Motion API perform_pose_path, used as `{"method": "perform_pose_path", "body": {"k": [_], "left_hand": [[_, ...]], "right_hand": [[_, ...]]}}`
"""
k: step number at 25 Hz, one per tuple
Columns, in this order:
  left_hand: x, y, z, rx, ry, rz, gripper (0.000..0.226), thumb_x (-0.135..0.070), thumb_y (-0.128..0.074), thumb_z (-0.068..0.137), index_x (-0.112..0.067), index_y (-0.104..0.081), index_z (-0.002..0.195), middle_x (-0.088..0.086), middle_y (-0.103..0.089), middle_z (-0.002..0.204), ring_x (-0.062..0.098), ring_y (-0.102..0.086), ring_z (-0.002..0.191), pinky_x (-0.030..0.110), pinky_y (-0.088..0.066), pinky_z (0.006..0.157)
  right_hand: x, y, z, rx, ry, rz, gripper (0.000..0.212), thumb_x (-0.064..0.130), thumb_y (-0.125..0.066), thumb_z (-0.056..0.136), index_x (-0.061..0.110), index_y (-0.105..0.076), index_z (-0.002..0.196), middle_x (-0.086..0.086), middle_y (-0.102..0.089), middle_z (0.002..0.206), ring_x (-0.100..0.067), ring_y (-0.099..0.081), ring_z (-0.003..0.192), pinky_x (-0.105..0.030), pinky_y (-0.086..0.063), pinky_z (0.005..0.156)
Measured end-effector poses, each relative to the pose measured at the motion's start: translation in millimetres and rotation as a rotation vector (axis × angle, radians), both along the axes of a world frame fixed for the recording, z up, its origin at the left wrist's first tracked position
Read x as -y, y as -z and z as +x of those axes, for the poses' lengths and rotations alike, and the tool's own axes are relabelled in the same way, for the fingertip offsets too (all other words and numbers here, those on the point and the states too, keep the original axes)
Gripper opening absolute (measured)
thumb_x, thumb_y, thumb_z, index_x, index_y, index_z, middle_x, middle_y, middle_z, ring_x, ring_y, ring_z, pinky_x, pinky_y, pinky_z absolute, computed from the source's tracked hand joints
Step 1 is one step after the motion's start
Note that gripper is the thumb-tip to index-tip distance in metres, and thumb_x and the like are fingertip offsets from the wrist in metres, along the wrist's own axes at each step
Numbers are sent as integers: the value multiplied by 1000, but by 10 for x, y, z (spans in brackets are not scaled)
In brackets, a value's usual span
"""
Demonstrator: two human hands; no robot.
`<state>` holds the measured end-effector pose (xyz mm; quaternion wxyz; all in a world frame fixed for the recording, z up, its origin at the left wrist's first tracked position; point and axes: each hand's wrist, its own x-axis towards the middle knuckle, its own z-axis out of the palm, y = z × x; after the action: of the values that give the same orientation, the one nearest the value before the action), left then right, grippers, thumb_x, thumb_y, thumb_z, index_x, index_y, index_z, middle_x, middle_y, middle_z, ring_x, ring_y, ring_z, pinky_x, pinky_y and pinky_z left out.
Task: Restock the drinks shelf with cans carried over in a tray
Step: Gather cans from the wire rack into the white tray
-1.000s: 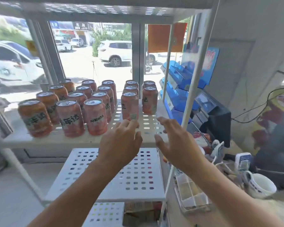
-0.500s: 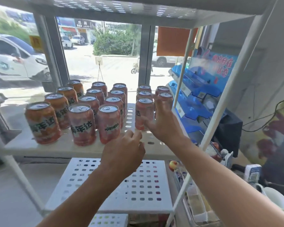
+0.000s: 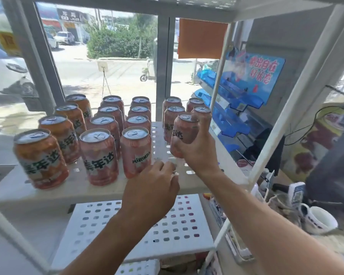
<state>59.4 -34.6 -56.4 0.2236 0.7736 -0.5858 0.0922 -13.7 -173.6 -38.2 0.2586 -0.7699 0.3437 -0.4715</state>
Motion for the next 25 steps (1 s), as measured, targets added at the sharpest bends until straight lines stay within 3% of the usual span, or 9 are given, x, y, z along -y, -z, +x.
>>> {"method": "perform_pose_path", "body": {"k": [3,5,8,10,14,16,21,25], "left_hand": [[-6,-78,32,-27,51,-32,29,-43,-37,99,-33,-49,124,-13,-58,121,12,-58,105,29,-46,70],[7,-123,-52,-3,104,-31,28,-42,-41,98,-30,-52,121,-9,-61,117,17,-59,103,33,-51,70],[-7,-145,-399,33,207,-61,26,-39,-45,96,-26,-57,116,-6,-64,111,23,-62,97,36,-50,63],[-5,-133,-662,22,239,-81,26,-39,-45,95,-26,-57,115,-5,-64,112,25,-63,96,35,-48,64],[27,-34,-1396,-14,365,-70,24,-36,-45,96,-23,-57,112,0,-64,109,27,-61,93,37,-50,68],[48,33,-1813,-27,443,-61,24,-34,-47,96,-21,-59,113,2,-65,110,28,-62,94,35,-47,64],[71,350,-2744,4,615,21,23,-37,-43,95,-22,-56,106,0,-61,103,28,-61,91,41,-51,67],[20,705,-3400,-24,734,119,25,-37,-43,95,-21,-55,108,1,-60,103,28,-59,94,41,-49,74]], "right_hand": [[-250,-125,-378,84,3,95,66,23,-76,75,37,-38,128,13,-68,98,2,-65,78,-8,-49,65],[-430,-143,-719,111,21,183,73,26,-71,73,44,-34,133,17,-63,88,4,-61,74,-10,-48,66],[-635,-19,-1233,223,-49,284,72,27,-57,68,43,-32,134,5,-57,106,-6,-58,84,-34,-55,78],[-740,104,-1574,367,-142,406,70,19,-55,68,38,-35,132,0,-55,109,-13,-59,89,-37,-56,75],[-973,358,-2429,442,-36,553,83,37,-80,60,51,-37,129,-3,-50,128,-24,-62,111,-50,-56,88],[-1070,497,-2888,429,79,580,85,40,-86,55,47,-37,124,-4,-52,125,-24,-63,109,-54,-55,89],[-1381,877,-3966,477,337,700,78,44,-85,48,35,-40,110,-4,-56,117,-19,-64,105,-44,-58,83],[-1724,1373,-4620,552,516,766,63,25,-86,60,27,-49,112,-5,-63,108,-10,-67,88,-27,-55,67]]}}
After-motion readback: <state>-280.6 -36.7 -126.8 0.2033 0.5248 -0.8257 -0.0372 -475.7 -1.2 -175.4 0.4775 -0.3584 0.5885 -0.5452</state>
